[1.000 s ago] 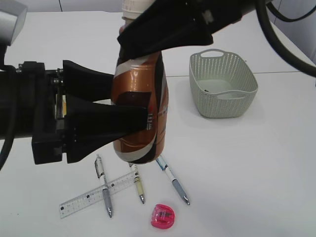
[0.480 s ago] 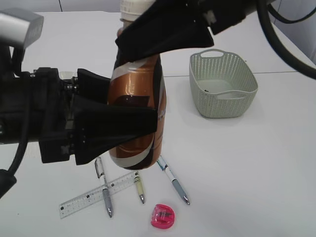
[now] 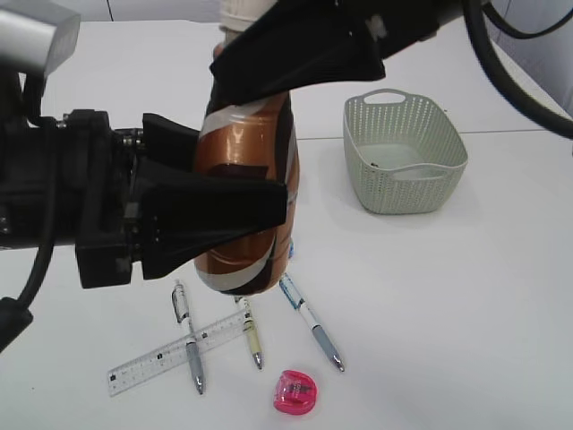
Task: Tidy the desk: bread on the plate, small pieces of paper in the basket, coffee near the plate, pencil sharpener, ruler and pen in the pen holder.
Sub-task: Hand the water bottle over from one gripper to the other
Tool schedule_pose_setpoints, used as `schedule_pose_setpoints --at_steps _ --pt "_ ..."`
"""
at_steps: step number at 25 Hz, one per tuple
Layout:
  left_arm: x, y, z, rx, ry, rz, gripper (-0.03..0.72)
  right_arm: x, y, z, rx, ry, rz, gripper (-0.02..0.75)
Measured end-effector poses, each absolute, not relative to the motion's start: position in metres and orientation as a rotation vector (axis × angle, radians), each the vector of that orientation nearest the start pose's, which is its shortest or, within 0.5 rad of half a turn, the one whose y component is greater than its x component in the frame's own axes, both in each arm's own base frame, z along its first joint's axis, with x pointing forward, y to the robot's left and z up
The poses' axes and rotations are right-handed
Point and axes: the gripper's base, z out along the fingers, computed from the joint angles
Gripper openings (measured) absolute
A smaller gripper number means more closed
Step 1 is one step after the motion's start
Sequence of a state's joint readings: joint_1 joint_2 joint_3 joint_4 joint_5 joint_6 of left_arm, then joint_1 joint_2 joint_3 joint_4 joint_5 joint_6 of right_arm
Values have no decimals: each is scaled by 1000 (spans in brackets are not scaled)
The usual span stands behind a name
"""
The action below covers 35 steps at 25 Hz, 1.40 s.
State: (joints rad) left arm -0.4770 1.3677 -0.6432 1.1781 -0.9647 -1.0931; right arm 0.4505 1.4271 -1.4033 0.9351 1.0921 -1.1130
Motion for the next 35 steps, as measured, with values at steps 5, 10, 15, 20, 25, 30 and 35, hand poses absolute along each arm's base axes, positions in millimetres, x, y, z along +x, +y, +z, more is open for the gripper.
schedule_pose_setpoints --at_steps 5,10,15,20,25,30,35 --pt "196 -178 265 958 1553 -1126 518 235 184 399 -1406 1740 839 310" --pt "195 -176 269 975 1538 -1075 496 235 184 399 -1413 1739 826 310" --pt "195 -176 269 979 1540 -1066 469 234 184 399 -1419 1737 826 311" --pt "194 -176 269 982 1537 -1065 465 234 184 398 -1423 1737 828 311" --pt "194 -176 269 985 1536 -1056 458 234 184 398 -1423 1740 827 337" --pt "197 -174 268 985 1550 -1012 456 234 182 397 -1422 1773 809 465" --pt "199 -173 267 959 1572 -990 454 233 179 395 -1445 1810 769 554"
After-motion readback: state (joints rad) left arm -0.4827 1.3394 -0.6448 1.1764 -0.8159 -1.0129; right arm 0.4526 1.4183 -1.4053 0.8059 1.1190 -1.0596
